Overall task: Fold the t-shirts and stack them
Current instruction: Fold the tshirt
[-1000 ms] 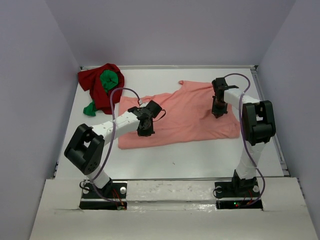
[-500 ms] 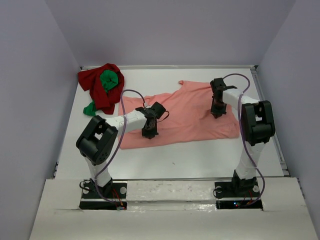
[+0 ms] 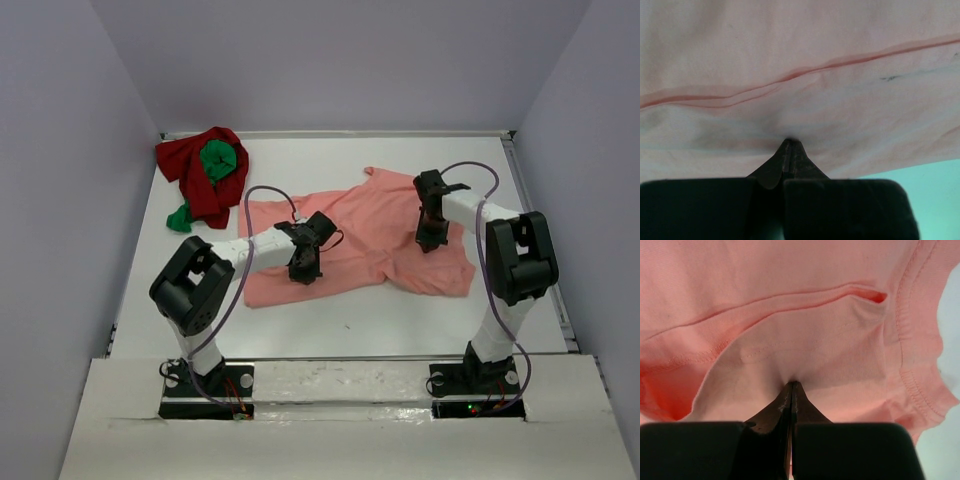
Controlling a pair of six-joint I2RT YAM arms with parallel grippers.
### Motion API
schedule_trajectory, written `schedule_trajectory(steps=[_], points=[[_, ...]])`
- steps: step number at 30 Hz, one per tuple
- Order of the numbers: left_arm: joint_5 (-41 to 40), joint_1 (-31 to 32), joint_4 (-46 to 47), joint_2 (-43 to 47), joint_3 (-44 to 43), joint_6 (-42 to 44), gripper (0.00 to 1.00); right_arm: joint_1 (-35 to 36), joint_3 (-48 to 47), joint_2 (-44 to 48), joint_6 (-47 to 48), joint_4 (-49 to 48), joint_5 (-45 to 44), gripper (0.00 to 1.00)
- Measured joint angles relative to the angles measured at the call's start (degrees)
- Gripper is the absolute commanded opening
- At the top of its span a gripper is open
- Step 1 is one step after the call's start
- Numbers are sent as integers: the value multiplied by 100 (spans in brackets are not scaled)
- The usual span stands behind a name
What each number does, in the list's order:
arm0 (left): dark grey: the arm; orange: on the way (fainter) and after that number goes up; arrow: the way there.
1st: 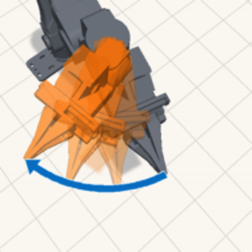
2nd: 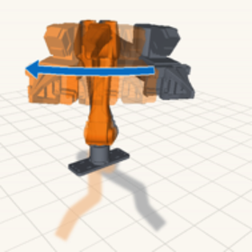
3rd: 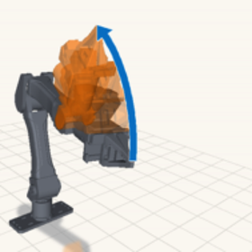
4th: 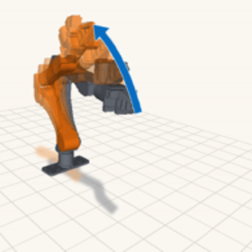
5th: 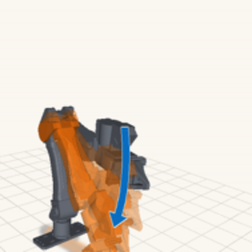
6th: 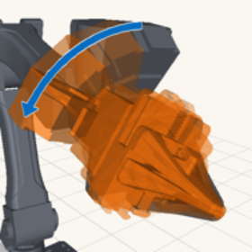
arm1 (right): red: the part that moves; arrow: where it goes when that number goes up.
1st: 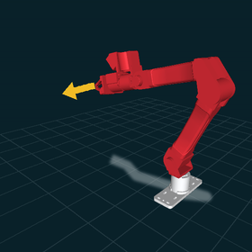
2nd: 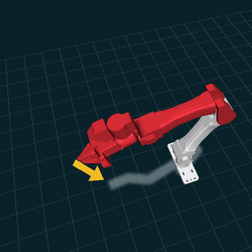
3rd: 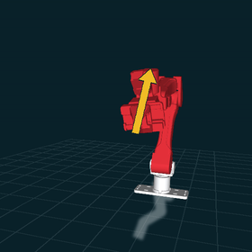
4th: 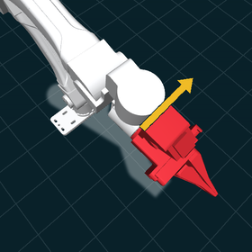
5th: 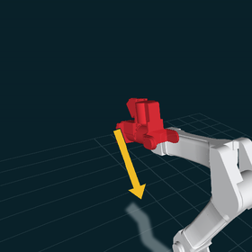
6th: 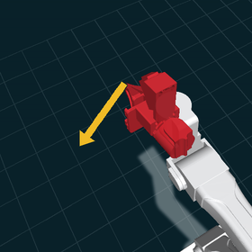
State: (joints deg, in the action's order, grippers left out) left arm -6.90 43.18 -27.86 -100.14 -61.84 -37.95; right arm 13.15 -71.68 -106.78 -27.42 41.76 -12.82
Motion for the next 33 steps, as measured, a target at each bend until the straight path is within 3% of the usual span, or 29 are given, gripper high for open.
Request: schedule_trajectory(steps=[19, 26, 33], points=[[-24, 1051, -846, 1646, 1342, -1056, 0, 450, 1545, 1705, -1132, 636, -177, 0], [-691, 1386, -1399, 2098, 610, -1215, 0, 791, 1631, 2586, -1250, 693, -321, 0], [-905, 1412, -1364, 2179, 151, -1137, 0, 804, 1709, 2524, -1429, 678, -310, 0]])
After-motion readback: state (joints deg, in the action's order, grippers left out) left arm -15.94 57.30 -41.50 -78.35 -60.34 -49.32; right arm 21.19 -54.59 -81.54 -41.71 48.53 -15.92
